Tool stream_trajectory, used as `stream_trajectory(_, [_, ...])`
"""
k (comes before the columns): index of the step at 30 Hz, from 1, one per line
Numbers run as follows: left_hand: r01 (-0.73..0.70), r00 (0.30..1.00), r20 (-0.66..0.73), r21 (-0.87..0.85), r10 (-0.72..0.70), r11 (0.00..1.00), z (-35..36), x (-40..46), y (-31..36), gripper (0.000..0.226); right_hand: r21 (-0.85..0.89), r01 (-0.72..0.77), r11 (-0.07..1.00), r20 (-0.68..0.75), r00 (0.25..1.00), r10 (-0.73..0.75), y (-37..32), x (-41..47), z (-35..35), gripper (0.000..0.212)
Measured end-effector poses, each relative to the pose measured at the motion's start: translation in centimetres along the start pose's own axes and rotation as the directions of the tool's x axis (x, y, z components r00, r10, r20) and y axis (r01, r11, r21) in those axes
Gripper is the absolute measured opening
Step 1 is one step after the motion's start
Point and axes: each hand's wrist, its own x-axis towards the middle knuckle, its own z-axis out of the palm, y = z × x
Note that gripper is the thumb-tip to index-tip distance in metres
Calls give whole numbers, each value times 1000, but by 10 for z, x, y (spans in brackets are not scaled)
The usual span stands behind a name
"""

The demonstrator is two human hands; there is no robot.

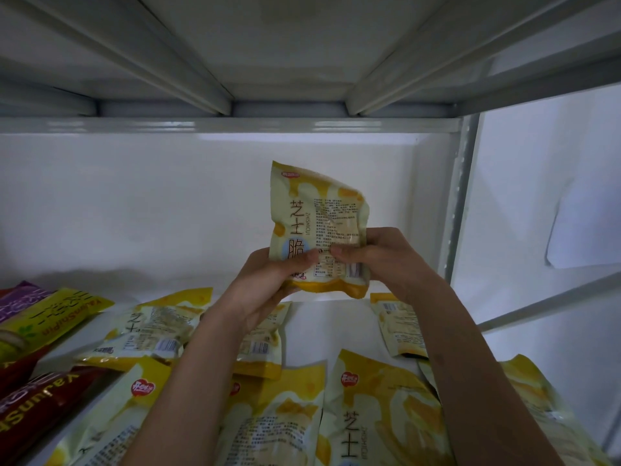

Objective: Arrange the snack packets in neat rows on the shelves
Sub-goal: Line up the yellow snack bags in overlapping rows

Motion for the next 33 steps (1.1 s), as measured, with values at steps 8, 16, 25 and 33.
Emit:
stream_trajectory(8, [-8,998,-55,10,9,1000,3,1,-3,33,-53,-27,998,9,1000,27,2,1,2,26])
stream_trajectory(16, [9,1000,-3,-52,-9,999,-5,-1,2,31,30,10,1000,37,999,-11,-3,-5,5,30])
stream_trajectory(25, [-49,998,-49,-14,48,999,-9,1,2,42,97,15,995,99,995,-24,-6,-5,8,43])
stream_trajectory(33, [-28,995,-90,26,30,999,-12,1,4,51,198,18,980,100,994,-38,-3,-8,16,31])
